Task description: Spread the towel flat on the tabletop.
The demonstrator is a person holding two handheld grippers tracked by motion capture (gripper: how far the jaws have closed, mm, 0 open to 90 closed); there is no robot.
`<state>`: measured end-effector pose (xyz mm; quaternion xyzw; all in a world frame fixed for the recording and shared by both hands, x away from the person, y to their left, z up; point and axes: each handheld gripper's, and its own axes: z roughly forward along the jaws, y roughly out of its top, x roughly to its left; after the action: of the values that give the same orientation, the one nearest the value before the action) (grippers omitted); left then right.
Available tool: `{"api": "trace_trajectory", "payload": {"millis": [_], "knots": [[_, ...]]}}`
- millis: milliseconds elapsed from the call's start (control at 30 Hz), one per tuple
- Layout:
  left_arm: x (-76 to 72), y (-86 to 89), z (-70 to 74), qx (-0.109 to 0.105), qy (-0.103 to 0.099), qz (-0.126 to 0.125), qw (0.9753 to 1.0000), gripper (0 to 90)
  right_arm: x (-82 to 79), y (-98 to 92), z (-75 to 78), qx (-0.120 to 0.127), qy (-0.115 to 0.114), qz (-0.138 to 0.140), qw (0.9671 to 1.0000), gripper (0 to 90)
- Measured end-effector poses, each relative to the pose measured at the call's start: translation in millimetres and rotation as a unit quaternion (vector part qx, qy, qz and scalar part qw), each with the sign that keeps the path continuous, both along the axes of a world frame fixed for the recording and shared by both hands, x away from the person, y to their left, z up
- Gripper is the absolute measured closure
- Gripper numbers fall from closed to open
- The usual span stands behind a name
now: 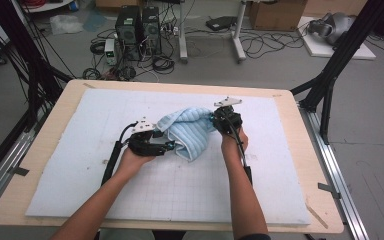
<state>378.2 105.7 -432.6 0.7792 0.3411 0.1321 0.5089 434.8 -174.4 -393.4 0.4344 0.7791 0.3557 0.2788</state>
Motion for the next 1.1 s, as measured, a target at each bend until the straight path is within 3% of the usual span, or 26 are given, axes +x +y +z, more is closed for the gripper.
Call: {"api": "trace_trajectory", "payload": {"millis": [67, 133, 167, 233, 267, 333, 367, 400, 467, 500, 533, 567, 600, 667, 700, 767, 800, 867, 1000, 1067, 1100], "knots": [[0.1, -9.2, -2.1, 0.013, -0.003, 0.001, 0.9999, 34.8, 5.2, -6.0, -5.4, 0.015, 0.020, -0.014, 0.9996, 82.1], [1.0, -15.2, -4.8, 0.021, -0.006, 0.006, 0.9998, 36.3, 5.5, -7.7, -8.3, 0.018, 0.027, -0.017, 0.9993, 70.4], [4.8, -19.6, -7.4, 0.034, -0.007, 0.015, 0.9993, 40.0, 4.6, -9.7, -9.3, 0.027, 0.030, -0.022, 0.9989, 64.2], [7.3, -21.2, -7.3, 0.035, -0.003, 0.020, 0.9992, 50.2, 0.5, -13.2, -9.6, 0.046, 0.025, -0.032, 0.9981, 53.8], [10.0, -23.5, -5.4, 0.025, -0.001, 0.034, 0.9991, 55.5, -1.7, -15.0, -9.6, 0.051, 0.022, -0.033, 0.9979, 50.9], [10.8, -24.3, -3.7, 0.024, -0.004, 0.036, 0.9991, 74.2, -9.4, -19.7, -8.9, 0.059, 0.014, -0.036, 0.9975, 48.2], [10.7, -24.2, -1.5, 0.021, -0.011, 0.034, 0.9991, 74.2, -9.4, -19.7, -8.9, 0.059, 0.014, -0.036, 0.9975, 48.2], [10.3, -23.8, -0.3, 0.019, -0.015, 0.033, 0.9992, 82.6, -19.8, -25.3, -8.5, 0.059, 0.004, -0.032, 0.9978, 47.0], [10.4, -20.0, 1.4, 0.020, -0.020, 0.026, 0.9993, 83.3, -23.6, -26.9, -8.7, 0.060, 0.003, -0.030, 0.9977, 46.9], [10.7, -16.8, 2.4, 0.017, -0.016, 0.027, 0.9994, 83.6, -34.6, -28.9, -11.0, 0.059, -0.002, -0.022, 0.9980, 47.0], [11.0, -12.9, 4.3, 0.009, -0.012, 0.027, 0.9995, 83.6, -34.6, -28.9, -11.0, 0.059, -0.002, -0.022, 0.9980, 47.0], [10.6, -9.0, 6.3, -0.003, -0.011, 0.026, 0.9996, 83.6, -38.9, -29.0, -12.8, 0.063, 0.000, -0.013, 0.9979, 47.0], [9.6, -4.7, 8.9, -0.010, -0.012, 0.028, 0.9995, 83.6, -46.8, -26.0, -17.2, 0.080, 0.010, 0.015, 0.9967, 46.5], [7.0, 9.0, 15.8, -0.034, -0.012, 0.028, 0.9990, 83.6, -49.4, -18.9, -21.4, 0.106, 0.050, 0.055, 0.9917, 40.8], [6.2, 12.2, 17.4, -0.038, -0.012, 0.030, 0.9988, 83.6, -50.7, -12.8, -22.8, 0.111, 0.065, 0.076, 0.9888, 40.7], [5.4, 17.7, 19.5, -0.046, -0.010, 0.031, 0.9984, 83.6, -52.9, 2.1, -24.8, 0.100, 0.070, 0.110, 0.9865, 37.1], [4.3, 21.8, 21.0, -0.052, -0.009, 0.032, 0.9981, 83.6, -52.9, 2.1, -24.8, 0.100, 0.070, 0.110, 0.9865, 37.1], [1.3, 29.3, 23.4, -0.057, -0.012, 0.030, 0.9979, 83.6, -51.7, 22.2, -32.9, 0.083, 0.076, 0.129, 0.9853, 36.5], [-3.5, 40.1, 26.1, -0.062, -0.014, 0.031, 0.9975, 83.7, -43.7, 36.2, -47.6, 0.059, 0.097, 0.120, 0.9863, 38.8], [-4.8, 44.8, 27.9, -0.062, -0.016, 0.032, 0.9975, 83.7, -41.0, 43.1, -53.8, 0.044, 0.097, 0.117, 0.9873, 52.4], [-5.1, 47.4, 28.7, -0.061, -0.018, 0.034, 0.9974, 83.7, -41.1, 44.4, -52.3, 0.052, 0.091, 0.129, 0.9861, 73.7]]}}
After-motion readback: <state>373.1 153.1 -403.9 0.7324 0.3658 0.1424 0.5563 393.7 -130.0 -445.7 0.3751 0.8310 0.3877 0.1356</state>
